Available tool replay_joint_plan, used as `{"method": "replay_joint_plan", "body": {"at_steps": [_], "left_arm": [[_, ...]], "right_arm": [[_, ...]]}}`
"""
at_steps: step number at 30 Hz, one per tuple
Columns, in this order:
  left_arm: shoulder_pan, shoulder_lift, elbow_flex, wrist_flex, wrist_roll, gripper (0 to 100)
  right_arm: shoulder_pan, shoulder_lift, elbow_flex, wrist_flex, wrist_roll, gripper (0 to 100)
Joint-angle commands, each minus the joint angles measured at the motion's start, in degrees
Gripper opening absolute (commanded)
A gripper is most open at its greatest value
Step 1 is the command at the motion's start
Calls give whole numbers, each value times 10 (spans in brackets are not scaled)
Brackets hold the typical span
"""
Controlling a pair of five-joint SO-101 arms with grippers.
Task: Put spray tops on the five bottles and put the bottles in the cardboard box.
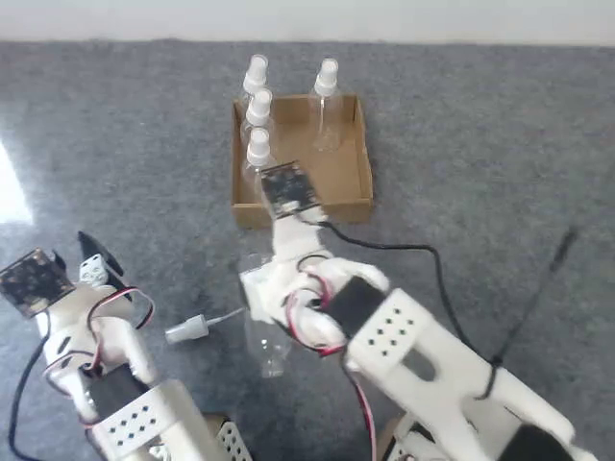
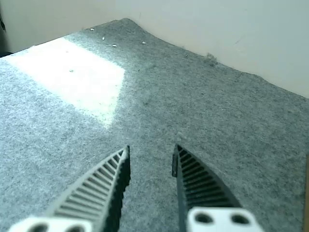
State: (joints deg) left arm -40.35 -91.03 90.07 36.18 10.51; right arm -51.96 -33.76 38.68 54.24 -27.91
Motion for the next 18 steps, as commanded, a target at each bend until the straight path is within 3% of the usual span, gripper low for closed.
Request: {"method": "replay_joint_plan", "body": {"at_steps": [1, 18], "left_arm": [[3, -9, -26, -16, 5, 134], [3, -9, -26, -16, 5, 134]], "right_arm": [[51, -69, 18, 0, -7, 104], [309, -310, 200, 1, -69, 104]]}}
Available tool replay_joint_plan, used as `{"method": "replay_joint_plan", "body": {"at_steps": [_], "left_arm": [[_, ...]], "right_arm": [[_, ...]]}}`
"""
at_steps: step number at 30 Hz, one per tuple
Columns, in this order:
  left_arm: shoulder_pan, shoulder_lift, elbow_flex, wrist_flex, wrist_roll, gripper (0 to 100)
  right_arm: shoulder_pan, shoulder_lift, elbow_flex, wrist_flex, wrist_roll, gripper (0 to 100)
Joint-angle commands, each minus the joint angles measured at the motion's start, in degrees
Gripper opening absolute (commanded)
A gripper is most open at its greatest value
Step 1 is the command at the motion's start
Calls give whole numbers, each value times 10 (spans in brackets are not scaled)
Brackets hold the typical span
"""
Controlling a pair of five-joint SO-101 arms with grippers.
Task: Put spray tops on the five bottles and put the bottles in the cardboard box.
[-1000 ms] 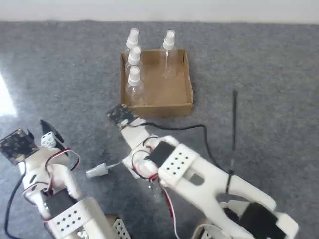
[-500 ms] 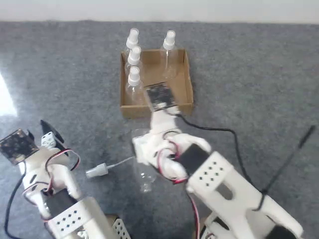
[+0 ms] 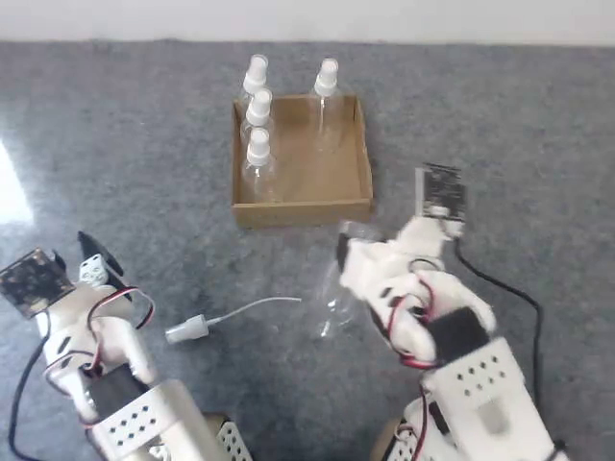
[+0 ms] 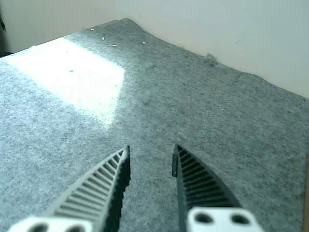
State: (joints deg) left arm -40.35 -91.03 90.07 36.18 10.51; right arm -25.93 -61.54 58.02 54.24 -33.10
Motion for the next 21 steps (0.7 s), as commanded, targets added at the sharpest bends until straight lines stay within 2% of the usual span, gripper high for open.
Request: {"method": "replay_joint_plan", "body": {"at_steps": [1, 14, 21], "left_arm": [[3, -9, -26, -16, 5, 134], [3, -9, -26, -16, 5, 134], [3, -9, -26, -16, 5, 134]], "right_arm": [[65, -30, 12, 1, -24, 104], [249, 44, 13, -38, -33, 104], [276, 115, 12, -65, -34, 104]]}}
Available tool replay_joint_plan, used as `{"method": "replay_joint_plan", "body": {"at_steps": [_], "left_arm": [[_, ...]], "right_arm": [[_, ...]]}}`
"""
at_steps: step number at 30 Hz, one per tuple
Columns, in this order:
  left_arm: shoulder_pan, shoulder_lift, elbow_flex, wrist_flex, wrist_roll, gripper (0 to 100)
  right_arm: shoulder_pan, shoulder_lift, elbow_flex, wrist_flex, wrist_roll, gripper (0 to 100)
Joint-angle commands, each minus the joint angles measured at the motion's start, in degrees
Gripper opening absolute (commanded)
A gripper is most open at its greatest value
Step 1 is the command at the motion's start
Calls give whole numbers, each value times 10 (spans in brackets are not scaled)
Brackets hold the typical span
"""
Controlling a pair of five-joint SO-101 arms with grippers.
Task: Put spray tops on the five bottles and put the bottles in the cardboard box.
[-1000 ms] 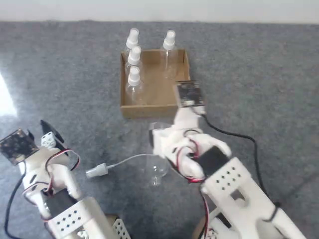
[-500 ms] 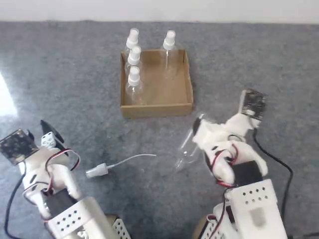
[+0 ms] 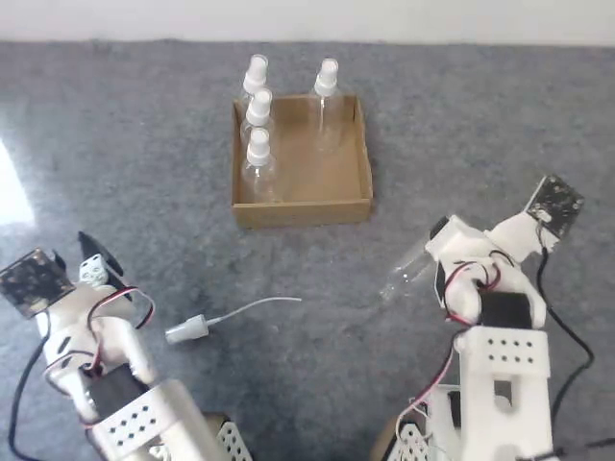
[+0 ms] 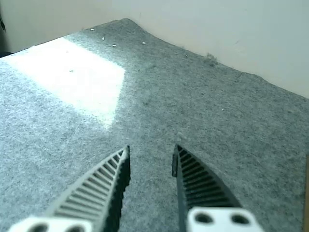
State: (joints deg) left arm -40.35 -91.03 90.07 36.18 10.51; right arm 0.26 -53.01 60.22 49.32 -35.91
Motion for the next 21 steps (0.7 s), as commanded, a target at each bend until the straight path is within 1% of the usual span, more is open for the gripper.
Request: {"method": "replay_joint_plan", "body": {"at_steps": [1, 6, 14, 21], "left_arm": [[3, -9, -26, -16, 5, 134], [3, -9, -25, -16, 4, 134], [3, -9, -25, -16, 4, 134], [3, -9, -25, -16, 4, 134]], "right_arm": [[21, 41, -11, -21, -11, 104], [51, 95, -11, -71, -33, 104], [54, 169, -21, -117, -80, 105], [53, 230, -44, -125, -94, 110]]}}
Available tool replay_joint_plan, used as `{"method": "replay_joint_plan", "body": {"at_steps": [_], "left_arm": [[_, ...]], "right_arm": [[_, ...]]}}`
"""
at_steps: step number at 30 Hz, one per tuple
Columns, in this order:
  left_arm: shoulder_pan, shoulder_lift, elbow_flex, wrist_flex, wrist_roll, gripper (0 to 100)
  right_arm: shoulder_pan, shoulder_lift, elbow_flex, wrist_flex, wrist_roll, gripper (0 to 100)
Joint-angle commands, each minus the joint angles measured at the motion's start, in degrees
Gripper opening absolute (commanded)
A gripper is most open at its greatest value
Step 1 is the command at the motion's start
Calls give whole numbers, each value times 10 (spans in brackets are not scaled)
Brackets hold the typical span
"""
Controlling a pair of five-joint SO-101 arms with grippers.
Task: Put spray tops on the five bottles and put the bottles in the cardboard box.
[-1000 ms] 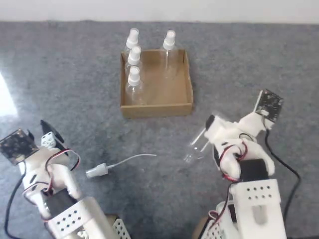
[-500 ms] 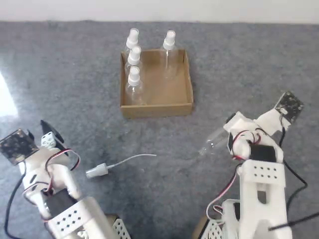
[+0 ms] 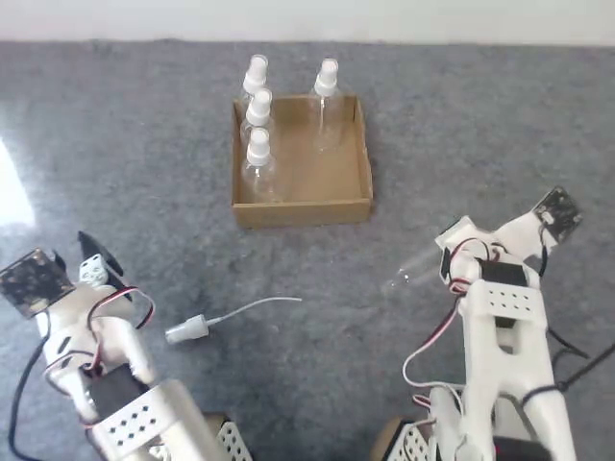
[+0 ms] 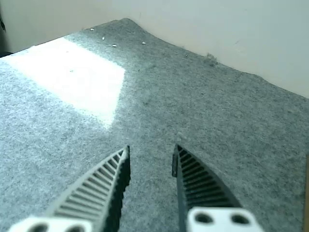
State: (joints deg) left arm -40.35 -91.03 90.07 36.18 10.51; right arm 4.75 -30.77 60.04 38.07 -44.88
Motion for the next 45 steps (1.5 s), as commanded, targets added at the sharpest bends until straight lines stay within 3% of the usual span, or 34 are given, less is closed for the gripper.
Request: {"method": "replay_joint_plan", "body": {"at_steps": [1, 8, 10, 24, 34, 45], "left_arm": [[3, -9, -25, -16, 4, 134], [3, -9, -25, -16, 4, 134], [3, -9, -25, -16, 4, 134], [3, -9, -25, -16, 4, 134], [3, -9, -25, -16, 4, 134], [4, -9, -25, -16, 4, 134]], "right_arm": [[8, 15, -45, -13, -4, 118], [0, 22, -59, 16, -1, 372], [-7, 15, -79, 50, -1, 402], [-14, -36, -253, 260, 93, 402], [-14, -34, -277, 324, 283, 402], [-83, -36, -278, 400, 481, 405]]}}
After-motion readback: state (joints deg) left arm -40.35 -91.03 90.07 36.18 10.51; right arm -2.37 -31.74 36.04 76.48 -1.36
